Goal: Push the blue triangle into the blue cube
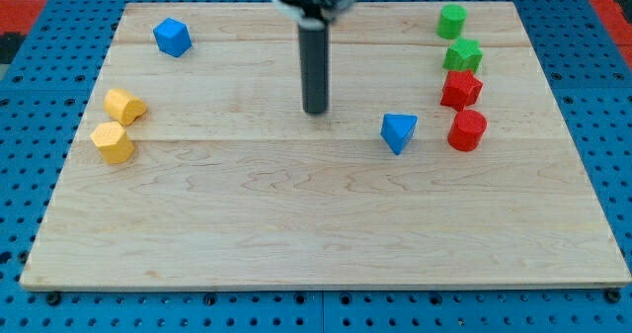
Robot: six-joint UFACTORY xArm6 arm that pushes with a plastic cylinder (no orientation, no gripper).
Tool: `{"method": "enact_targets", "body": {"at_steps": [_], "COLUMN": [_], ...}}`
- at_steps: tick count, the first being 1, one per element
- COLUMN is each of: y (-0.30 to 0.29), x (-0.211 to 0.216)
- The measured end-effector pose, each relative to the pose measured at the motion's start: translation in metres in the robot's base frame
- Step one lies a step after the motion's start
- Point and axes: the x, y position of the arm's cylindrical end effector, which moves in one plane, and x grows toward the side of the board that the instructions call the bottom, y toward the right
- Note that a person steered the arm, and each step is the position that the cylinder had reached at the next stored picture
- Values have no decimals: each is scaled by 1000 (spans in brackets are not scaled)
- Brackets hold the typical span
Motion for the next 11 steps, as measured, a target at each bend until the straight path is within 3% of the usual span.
{"method": "enact_targets", "body": {"at_steps": [1,2,4,5,6,7,9,10,11], "y": [49,105,5,40,86,80,-47,-95,-160], "x": [68,36,-55,-7,10,-39,-115,-116,-148]}}
